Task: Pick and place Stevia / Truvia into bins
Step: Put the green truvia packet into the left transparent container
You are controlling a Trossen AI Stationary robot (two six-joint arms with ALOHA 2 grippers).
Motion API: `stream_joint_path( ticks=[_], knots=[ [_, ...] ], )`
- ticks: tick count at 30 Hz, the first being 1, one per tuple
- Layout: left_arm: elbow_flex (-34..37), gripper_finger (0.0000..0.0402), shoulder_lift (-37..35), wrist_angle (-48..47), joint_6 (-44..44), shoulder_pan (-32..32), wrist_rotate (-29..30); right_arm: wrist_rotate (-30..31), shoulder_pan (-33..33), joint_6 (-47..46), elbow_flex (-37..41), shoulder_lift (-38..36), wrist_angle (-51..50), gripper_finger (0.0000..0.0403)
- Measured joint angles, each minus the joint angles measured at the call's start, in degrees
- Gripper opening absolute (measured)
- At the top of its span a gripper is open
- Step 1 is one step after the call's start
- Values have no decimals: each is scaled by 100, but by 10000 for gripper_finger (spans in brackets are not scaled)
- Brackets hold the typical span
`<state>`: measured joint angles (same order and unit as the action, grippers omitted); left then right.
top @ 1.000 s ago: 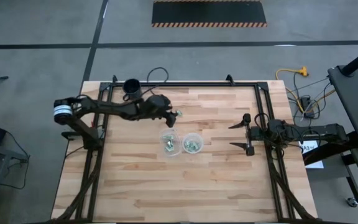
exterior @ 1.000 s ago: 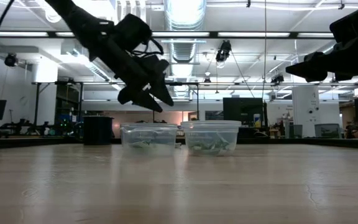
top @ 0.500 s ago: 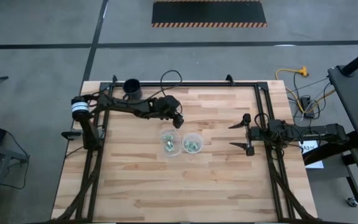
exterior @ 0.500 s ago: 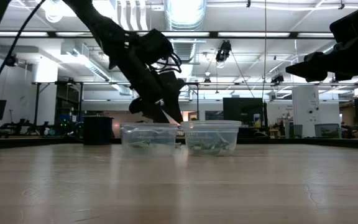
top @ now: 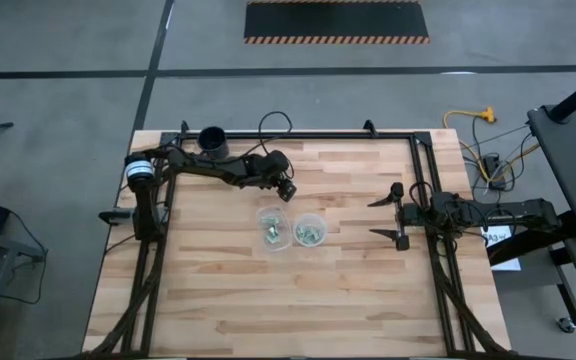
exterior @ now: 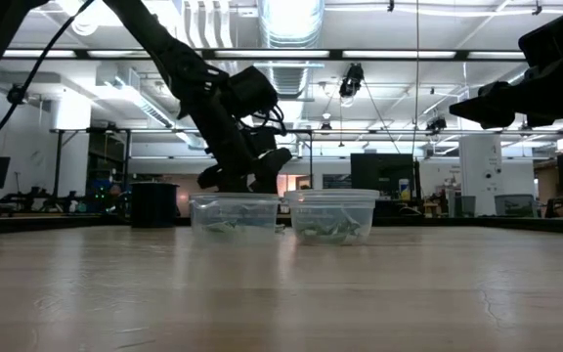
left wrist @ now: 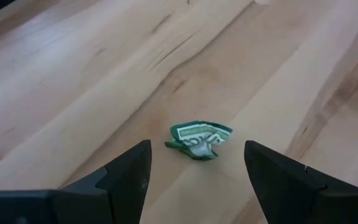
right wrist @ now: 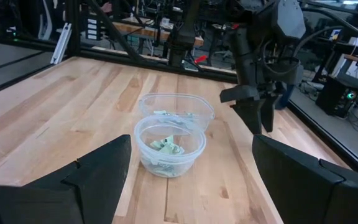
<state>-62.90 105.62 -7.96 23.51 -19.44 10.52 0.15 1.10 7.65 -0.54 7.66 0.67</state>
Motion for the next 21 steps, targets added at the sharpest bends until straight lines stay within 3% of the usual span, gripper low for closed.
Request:
stream_joint_path(
  ticks=[8,21],
  knots=[
    [-27,240,24,-37,-29,-36,-13,1,0,3,0,0,0,324],
    [-688,240,855,-320,-155,-107,-13,-8,-1,1,-2,0,0,325]
  ],
)
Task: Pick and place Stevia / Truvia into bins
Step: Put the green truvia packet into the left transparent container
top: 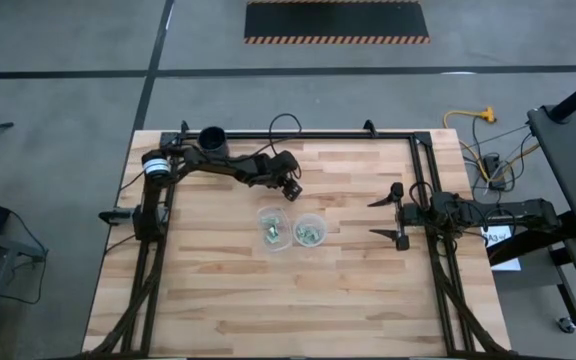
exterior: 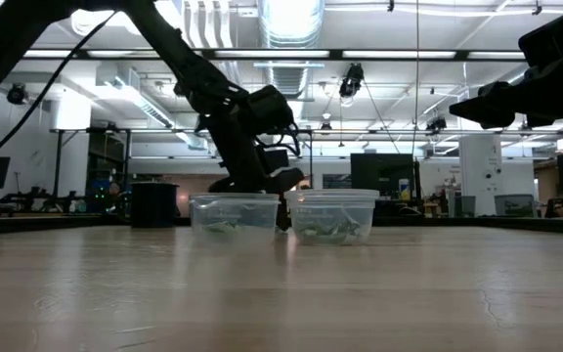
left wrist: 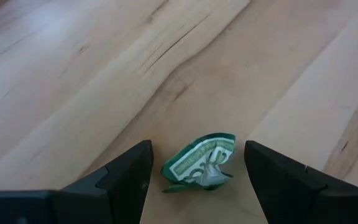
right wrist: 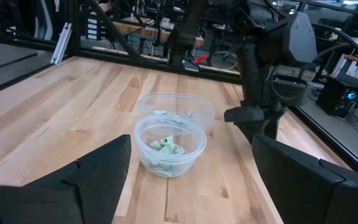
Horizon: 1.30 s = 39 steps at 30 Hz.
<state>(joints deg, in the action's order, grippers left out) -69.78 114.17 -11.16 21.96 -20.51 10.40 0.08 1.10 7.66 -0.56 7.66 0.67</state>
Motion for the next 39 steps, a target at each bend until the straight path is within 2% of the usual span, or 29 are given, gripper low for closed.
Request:
stream_joint_path(
  ticks=[8,12,15,22,39],
  knots=[
    [-179,239,89,-264,0,-2,4,7,1,-6,0,0,0,325],
    [-172,221,89,-284,3,-2,13,8,-1,-11,0,0,0,325],
    [-169,179,89,-347,5,-7,10,6,-1,-1,0,0,-2,325],
    [-219,20,96,-421,-299,-14,-246,6,-1,-4,0,0,0,324],
    [-186,12,-73,-355,-640,45,-405,6,-1,-9,0,-2,0,325]
  ],
)
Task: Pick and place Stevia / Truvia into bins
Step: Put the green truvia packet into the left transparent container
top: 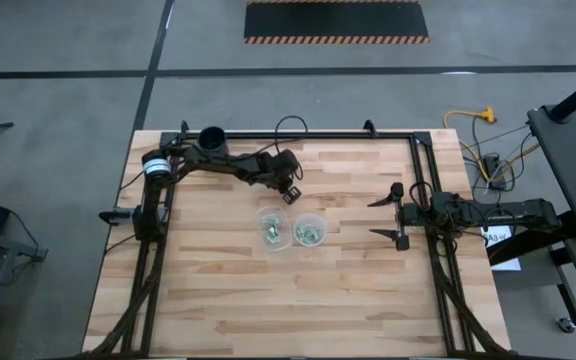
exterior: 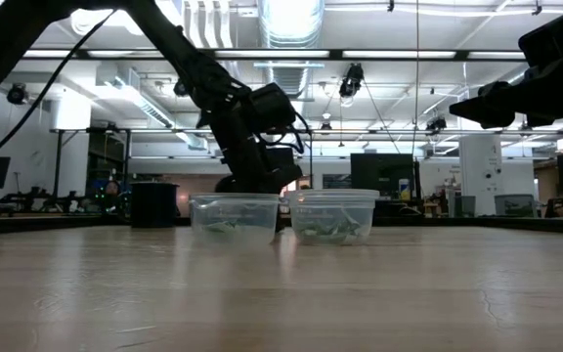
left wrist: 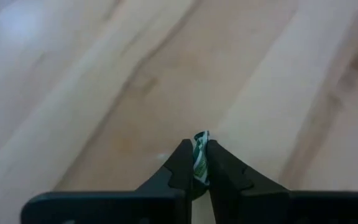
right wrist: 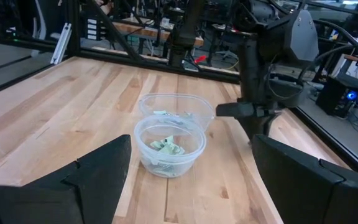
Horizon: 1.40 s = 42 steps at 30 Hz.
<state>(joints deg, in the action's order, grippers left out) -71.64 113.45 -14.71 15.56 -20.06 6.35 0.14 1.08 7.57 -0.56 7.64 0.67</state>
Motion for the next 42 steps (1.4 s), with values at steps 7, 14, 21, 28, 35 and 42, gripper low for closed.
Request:
stream_joint_path(
  ticks=[7,14,21,28,35,42],
  knots=[
    [-7,11,-294,73,-134,154,-261,0,0,9,0,2,-4,324],
    [-7,17,-674,-3,-211,394,-633,-2,0,-1,0,2,-4,325],
    [-7,20,-1121,-506,-677,804,-974,0,0,11,0,2,-2,325],
    [65,21,-1661,-970,-1159,1300,-975,4,0,2,0,22,4,325],
    [127,22,-1927,-1598,-1339,1828,-984,-2,1,10,0,38,-28,324],
    [129,22,-1924,-1890,-1299,1944,-904,-2,2,6,0,31,-26,324]
  ],
)
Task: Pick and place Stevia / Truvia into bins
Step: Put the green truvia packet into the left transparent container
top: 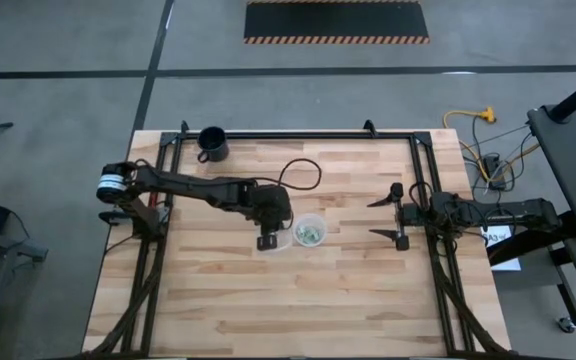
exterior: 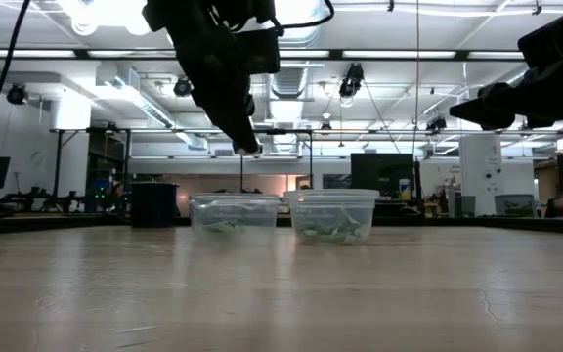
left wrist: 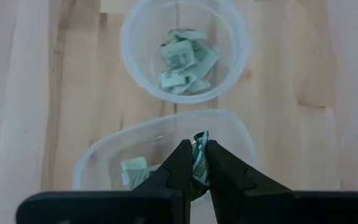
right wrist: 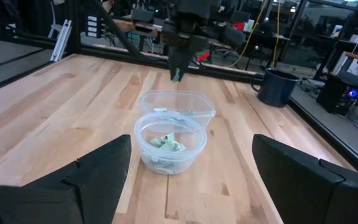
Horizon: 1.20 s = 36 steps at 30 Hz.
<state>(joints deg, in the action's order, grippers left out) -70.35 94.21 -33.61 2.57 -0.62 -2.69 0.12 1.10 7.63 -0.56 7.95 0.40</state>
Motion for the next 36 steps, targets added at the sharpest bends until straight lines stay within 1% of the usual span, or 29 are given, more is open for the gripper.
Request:
stream_joint_path(
  ticks=[4,17,22,25,28,32,36],
  knots=[
    [0,22,23,-7,9,-11,127,0,0,0,0,2,-2,324],
    [0,22,25,10,17,-11,199,2,0,3,0,2,0,325],
    [0,22,25,12,26,-11,727,2,0,4,0,2,0,325],
    [0,22,25,12,28,-11,894,2,-1,0,0,2,0,325],
    [12,22,25,12,30,-10,921,2,-1,-8,0,2,0,325],
    [26,22,25,8,302,-9,921,2,-1,-2,0,2,0,325],
    [26,22,25,12,304,-5,914,0,0,5,0,2,0,324]
  ],
)
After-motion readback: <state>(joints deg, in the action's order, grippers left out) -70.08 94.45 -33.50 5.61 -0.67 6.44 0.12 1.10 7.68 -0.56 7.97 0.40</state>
